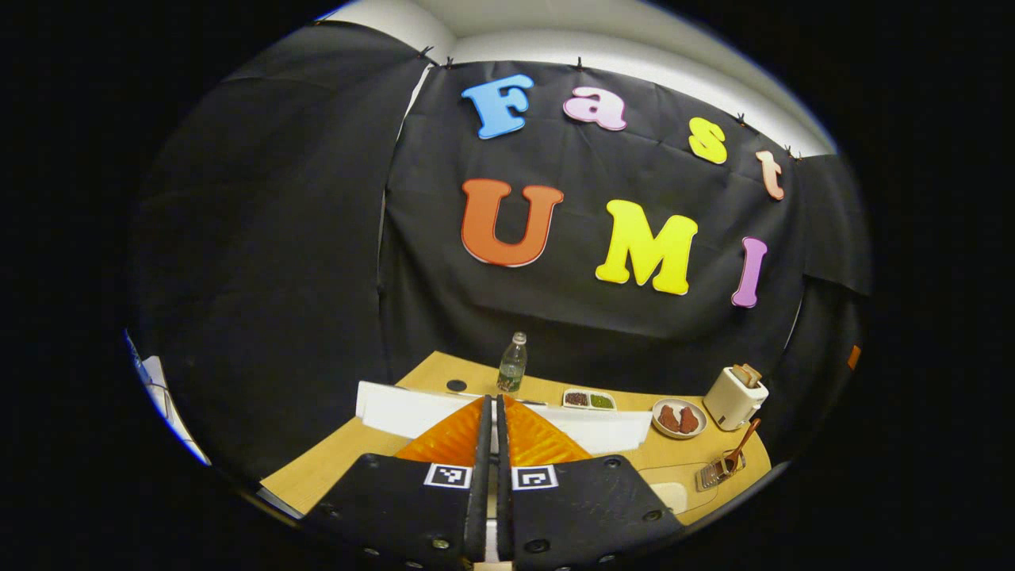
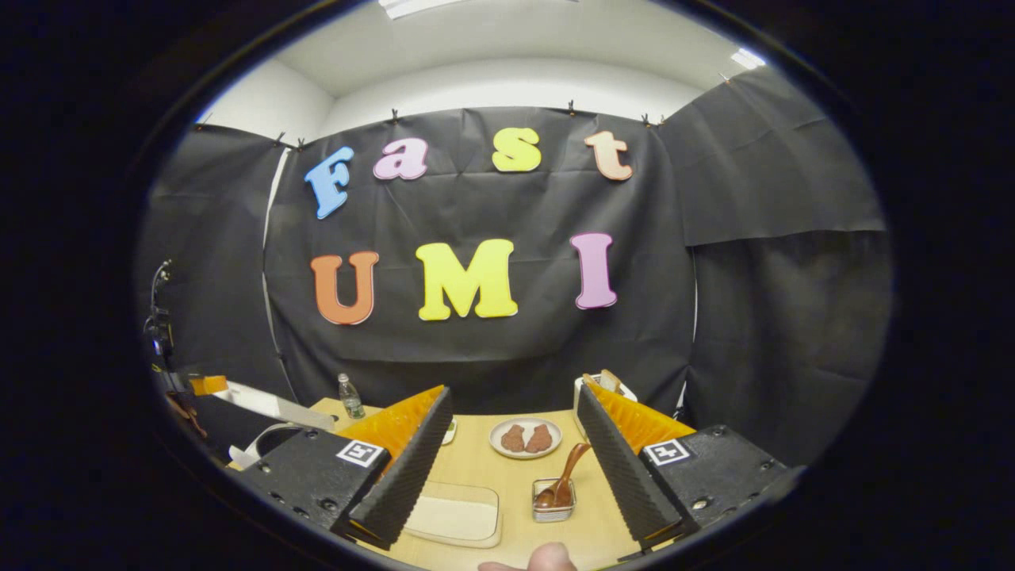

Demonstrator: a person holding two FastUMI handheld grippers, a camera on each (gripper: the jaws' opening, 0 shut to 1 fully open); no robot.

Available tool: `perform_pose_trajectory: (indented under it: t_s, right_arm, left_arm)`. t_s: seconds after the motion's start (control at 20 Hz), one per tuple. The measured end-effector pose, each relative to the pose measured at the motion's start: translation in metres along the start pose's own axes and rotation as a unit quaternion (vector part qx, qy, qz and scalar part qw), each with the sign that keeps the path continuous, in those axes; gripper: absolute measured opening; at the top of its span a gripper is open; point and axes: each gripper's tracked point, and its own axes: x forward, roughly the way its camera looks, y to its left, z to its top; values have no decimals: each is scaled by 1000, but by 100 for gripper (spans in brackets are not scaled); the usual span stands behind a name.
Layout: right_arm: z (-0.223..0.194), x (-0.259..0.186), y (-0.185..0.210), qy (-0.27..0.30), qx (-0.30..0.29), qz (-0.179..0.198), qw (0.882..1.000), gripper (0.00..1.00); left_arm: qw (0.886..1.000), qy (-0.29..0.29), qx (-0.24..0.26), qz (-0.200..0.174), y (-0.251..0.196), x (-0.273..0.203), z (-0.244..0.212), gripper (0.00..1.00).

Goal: Close the left gripper, press the button to open the rice cooker; take a wooden spoon from the chopstick holder with the right hand, scoop a spoonful of rice and pour it into the rice cooker, then put the wooden spoon back into the chopstick holder.

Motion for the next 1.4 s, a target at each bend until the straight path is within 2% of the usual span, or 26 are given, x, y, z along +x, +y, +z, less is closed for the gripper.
perform_pose_trajectory:
  t_s: [0.05,0.2,0.35,0.4,0.65,0.8,1.1,1.2,1.4]
  right_arm:
    - [1,0,-1,-2,-1,-2,1000,100]
    - [7,-3,-4,-7,1,-6,1000,100]
    - [5,-5,-8,-8,-2,-9,1000,100]
    - [5,-6,-10,-7,-4,-10,1000,100]
    - [-3,-9,-28,-1,-12,-22,1000,100]
    - [-13,-4,-40,14,-1,-17,1000,100]
    - [-70,35,-64,80,8,4,997,99]
    - [-103,55,-68,122,15,23,992,99]
    - [-154,99,-80,179,39,35,982,100]
  left_arm:
    - [1000,-8,0,-6,-4,-1,4,8]
    - [999,-35,13,-1,-6,-15,17,35]
    - [999,-49,21,-7,-17,-31,24,98]
    - [998,-51,25,-11,-21,-36,24,94]
    - [997,-65,49,-14,-37,-66,26,94]
    - [996,-73,57,-18,-46,-82,32,94]
    - [995,-80,55,-7,-55,-89,34,94]
    - [996,-69,63,-5,-59,-86,25,94]
    - [996,-58,65,1,-73,-81,25,94]
